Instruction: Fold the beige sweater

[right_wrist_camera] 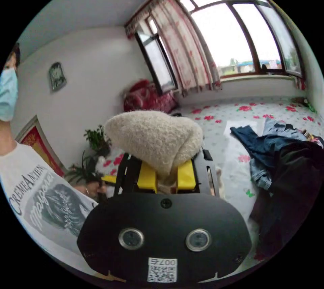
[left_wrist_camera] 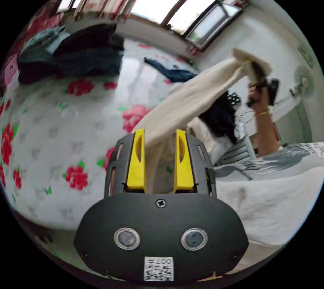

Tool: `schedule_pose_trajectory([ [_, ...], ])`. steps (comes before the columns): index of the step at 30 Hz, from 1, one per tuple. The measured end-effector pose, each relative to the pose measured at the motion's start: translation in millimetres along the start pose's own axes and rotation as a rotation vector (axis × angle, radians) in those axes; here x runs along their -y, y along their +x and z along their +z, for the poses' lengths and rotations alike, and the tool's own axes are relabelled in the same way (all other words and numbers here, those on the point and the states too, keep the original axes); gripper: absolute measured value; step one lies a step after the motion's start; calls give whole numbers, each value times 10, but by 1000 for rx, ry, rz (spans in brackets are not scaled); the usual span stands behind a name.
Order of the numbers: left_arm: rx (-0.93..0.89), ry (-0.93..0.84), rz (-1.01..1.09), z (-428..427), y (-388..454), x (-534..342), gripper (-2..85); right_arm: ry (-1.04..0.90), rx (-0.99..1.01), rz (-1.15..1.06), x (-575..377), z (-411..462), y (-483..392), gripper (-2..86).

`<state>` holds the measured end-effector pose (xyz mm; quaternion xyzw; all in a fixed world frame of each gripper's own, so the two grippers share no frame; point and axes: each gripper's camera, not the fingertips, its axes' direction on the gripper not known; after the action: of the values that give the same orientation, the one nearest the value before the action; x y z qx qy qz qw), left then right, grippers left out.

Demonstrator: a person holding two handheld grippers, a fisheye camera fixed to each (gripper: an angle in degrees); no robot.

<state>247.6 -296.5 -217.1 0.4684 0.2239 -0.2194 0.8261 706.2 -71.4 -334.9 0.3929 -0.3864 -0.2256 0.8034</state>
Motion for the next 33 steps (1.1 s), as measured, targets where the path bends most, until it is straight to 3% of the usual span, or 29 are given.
schedule_pose_trajectory([
  [5,135,-151,-74,479,25,-359,188,126,-74,-115,299,-797,-438,111],
  [10,108,-242,-40,873,202,-368,205,176,-83,-170,382,-1356,-849,110],
  [14,95,-370,179,1179,525,-469,95,171,-91,-175,334,-1615,-1025,109],
  [16,61,-346,121,1060,486,-479,62,159,-113,-183,283,-1782,-1136,108],
  [19,-52,-98,-4,273,321,-500,52,191,-172,-201,232,-2081,-1269,107],
  [21,-221,225,-53,-773,182,-570,48,230,-192,-208,214,-2310,-1323,106],
  [23,-310,411,0,-1530,238,-618,45,281,-198,-214,189,-2550,-1367,105],
  [27,-286,799,317,-3037,966,-769,43,474,-207,-241,78,-3165,-1484,109],
  [33,-83,1235,486,-4101,1896,-1150,45,603,-342,-281,-18,-3633,-1554,107],
])
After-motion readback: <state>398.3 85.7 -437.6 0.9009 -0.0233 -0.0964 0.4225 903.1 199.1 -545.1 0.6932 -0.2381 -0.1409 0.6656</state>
